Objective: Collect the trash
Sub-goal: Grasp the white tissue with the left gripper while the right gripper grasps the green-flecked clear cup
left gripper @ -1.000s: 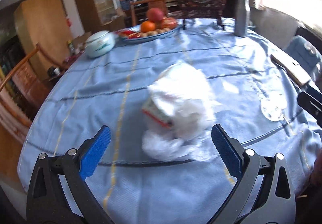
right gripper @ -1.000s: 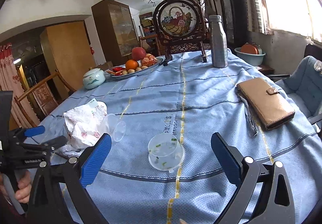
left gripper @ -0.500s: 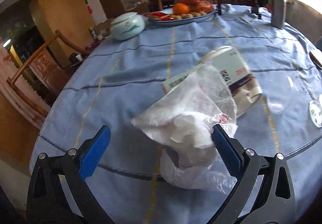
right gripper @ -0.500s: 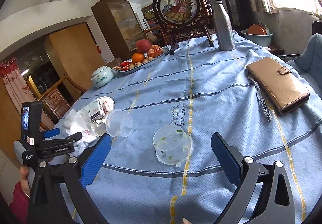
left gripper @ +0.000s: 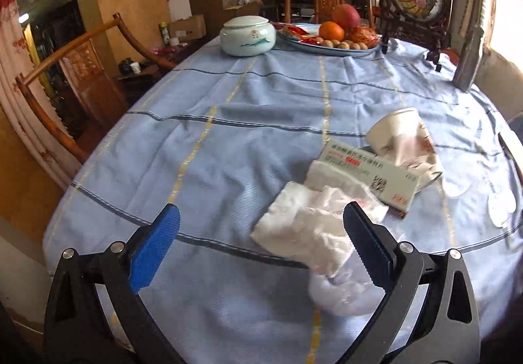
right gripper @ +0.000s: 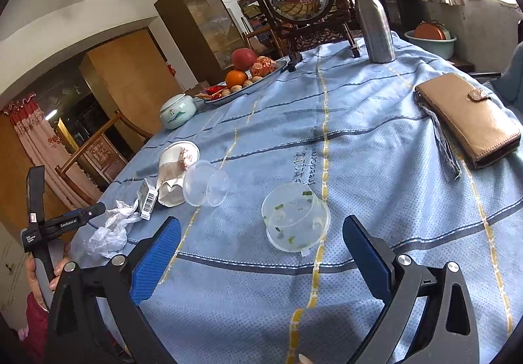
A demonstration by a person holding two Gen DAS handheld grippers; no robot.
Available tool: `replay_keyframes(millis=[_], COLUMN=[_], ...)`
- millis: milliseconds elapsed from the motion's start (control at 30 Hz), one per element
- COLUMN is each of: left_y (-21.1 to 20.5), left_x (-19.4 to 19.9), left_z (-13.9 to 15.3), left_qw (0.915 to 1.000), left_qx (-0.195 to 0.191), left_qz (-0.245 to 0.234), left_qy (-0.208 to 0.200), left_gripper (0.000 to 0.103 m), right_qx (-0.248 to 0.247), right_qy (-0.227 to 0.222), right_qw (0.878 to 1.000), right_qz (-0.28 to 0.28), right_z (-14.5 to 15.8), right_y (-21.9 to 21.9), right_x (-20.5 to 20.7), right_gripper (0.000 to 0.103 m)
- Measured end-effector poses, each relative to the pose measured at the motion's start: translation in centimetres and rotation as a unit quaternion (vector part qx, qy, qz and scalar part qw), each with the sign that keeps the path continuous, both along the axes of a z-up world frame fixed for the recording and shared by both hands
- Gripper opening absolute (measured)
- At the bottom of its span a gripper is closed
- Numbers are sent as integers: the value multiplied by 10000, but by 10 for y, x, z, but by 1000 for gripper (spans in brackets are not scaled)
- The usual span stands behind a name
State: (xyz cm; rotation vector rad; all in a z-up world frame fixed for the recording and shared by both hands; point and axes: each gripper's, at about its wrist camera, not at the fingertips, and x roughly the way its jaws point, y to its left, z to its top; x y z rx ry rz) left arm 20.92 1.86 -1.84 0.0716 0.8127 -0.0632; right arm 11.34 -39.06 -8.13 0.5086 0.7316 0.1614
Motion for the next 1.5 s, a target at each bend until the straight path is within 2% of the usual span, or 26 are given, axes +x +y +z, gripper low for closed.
replay_keyframes(millis=[133,233,333,400,433,467,500,700,833,1100,1200,1300,1367,1400,1500], left_y=[-14,-24,-23,-15,-10,-4,0,34,59,86,91,95,96,97,100], left_x=[2,7,16,22,24,24,22,-5,-19,-36,-37,-39,-43,-44,-49], left_z=[-6,-18,-30,-35,-36,-34,-31,6,17,4,0,0,1,2,3], left_qw=[9990,9959,9945,9929,9903,9874,9866,9918,9942,9939,9928,9921,9927,9932,9936], left_qx=[-153,-270,-350,-556,-780,-1033,-1137,-1167,-1066,-1098,-1200,-1252,-1191,-1144,-1091], left_qz=[-363,-688,-729,-667,-689,-717,-723,-463,-156,44,62,76,101,113,108], left_qy=[190,522,670,813,917,957,919,245,-54,-47,-40,-69,-134,-180,-256], left_gripper=[96,96,92,63,56,45,39,38,38,37,37,37,37,37,37], right_qx=[-50,-39,-29,-59,-79,-105,-137,-311,-445,-556,-971,-1406,-1469,-1675,-2135], right_qy=[-42,-10,0,1,-1,-3,0,24,18,142,359,816,926,994,1147], right_qw=[10000,10000,10000,10000,9999,9999,9999,9995,9989,9979,9942,9867,9848,9809,9700], right_qz=[-18,-21,-44,-66,-73,-80,-89,-97,-158,-297,-275,-82,21,30,192], right_z=[1,0,0,1,1,1,2,3,5,15,13,1,-3,-4,-9], right_y=[1,1,0,1,1,1,2,6,9,4,13,23,25,27,36], right_x=[-1,0,-1,-2,-2,-3,-3,-2,-2,6,18,38,45,49,61], right_gripper=[97,97,97,97,97,97,97,97,97,97,97,97,91,90,75])
